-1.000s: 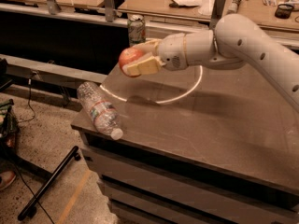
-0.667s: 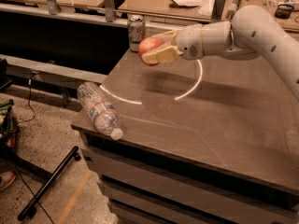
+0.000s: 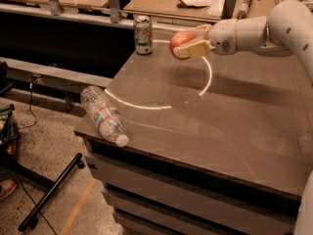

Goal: Move apple near 7up can

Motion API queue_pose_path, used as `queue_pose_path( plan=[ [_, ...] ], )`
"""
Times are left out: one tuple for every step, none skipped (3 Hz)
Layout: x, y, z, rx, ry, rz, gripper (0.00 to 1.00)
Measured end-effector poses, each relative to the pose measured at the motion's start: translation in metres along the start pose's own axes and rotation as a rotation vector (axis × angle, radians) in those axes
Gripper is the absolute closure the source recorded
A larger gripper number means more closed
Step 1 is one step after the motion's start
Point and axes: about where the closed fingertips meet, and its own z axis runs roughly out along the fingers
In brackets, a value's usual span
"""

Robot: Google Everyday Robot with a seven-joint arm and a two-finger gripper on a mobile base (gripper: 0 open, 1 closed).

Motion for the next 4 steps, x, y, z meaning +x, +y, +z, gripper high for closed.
queue_pose_path(
  plan=[
    [0.004,-0.010,0.005,0.017,0.002,0.004,1.00],
    [-0.005,-0.006,0.014,0.073,0.000,-0.008,1.00],
    [0.005,0.010,0.042,0.127,0.005,0.038,1.00],
    [0.012,-0.004,0.053,0.221,-0.004,0.059,1.00]
  ],
)
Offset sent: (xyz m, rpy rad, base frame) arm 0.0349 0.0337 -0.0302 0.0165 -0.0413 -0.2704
